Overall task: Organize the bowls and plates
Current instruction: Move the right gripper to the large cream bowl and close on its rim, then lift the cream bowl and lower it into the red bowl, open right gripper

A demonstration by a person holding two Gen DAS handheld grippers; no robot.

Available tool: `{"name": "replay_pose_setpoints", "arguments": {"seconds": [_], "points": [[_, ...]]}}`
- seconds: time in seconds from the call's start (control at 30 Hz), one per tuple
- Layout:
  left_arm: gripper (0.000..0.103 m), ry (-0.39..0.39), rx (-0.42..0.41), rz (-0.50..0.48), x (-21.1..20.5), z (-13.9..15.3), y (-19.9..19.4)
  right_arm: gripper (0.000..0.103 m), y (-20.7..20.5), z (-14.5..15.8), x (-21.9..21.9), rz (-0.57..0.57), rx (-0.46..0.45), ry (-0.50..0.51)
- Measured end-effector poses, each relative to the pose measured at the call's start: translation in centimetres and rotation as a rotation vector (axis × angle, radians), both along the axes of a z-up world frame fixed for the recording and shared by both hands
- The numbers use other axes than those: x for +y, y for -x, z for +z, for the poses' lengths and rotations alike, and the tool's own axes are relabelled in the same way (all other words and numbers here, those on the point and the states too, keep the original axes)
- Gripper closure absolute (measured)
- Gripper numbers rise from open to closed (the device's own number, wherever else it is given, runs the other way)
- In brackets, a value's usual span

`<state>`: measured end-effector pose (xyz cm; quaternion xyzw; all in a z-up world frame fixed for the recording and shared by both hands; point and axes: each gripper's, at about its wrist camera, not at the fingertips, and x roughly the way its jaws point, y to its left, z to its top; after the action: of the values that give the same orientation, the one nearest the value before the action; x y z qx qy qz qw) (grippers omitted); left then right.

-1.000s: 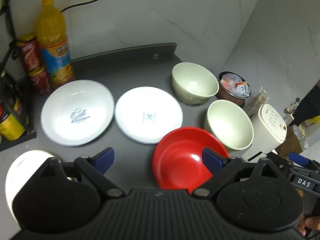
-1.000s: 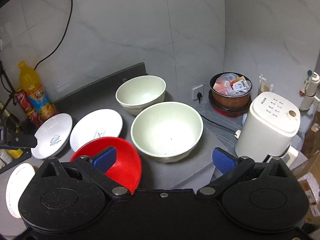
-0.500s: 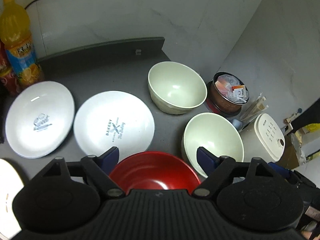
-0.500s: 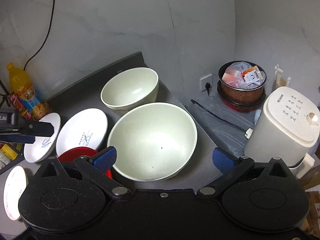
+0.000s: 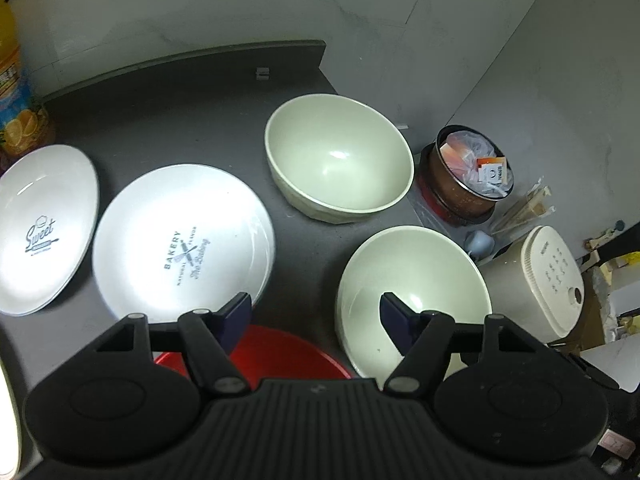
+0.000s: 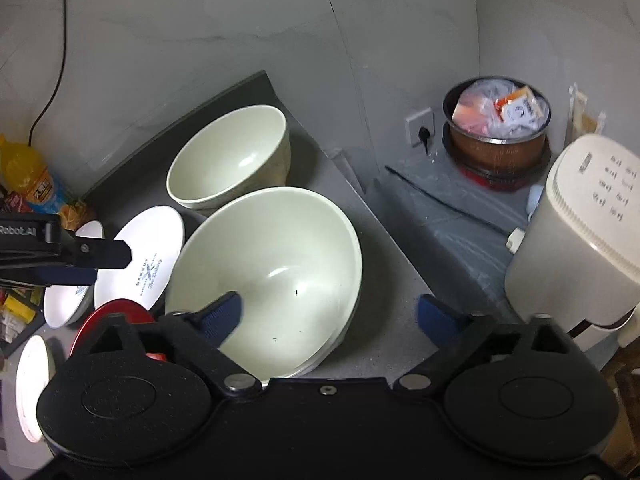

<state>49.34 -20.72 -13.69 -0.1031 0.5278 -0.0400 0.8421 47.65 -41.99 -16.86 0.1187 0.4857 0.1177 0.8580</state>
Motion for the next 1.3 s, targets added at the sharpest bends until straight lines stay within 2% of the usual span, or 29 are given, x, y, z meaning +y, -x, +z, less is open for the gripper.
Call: {"name": "replay_pose_setpoints", "arguments": {"seconds": [0.23,0.47,0.5,0.67,0.73,0.87,1.0,1.3], "points": [[0.066,-0.004,0.054,-0.014,-2.5,-2.1,-2.7,0.035,-1.4,-1.9,-1.1,-0.021,0.082,-0.031],[0.071,-0.059,0.102,-0.013,-3.7,-4.2,-4.9,0.044,-2.5,-3.5,-1.0,-0.016,0.148,-0.058],[0.075,-0.053,0.116,-0.010,-3.8,-4.6,-5.2,0.048,-2.7,-3.7,-1.0,-0.018,0.159,-0.061],[0.082,-0.038,0.162,-0.008,-4.1,-5.9,-6.2,0.072,-3.4,-4.7,-0.5,0.002,0.205,-0.050],[0.086,-0.033,0.172,-0.006,-4.1,-6.2,-6.5,0.086,-3.5,-4.9,-0.3,0.016,0.214,-0.064],[0.089,-0.038,0.174,-0.014,-4.1,-6.5,-6.8,0.087,-3.4,-4.8,-0.6,0.001,0.206,-0.085],[0.089,0.003,0.174,-0.006,-3.5,-6.0,-6.5,0.087,-3.0,-3.8,-1.0,-0.012,0.177,-0.098],[0.091,0.020,0.089,-0.012,-2.5,-2.4,-5.8,0.087,-3.0,-1.6,-0.1,-0.013,0.102,-0.090]]}}
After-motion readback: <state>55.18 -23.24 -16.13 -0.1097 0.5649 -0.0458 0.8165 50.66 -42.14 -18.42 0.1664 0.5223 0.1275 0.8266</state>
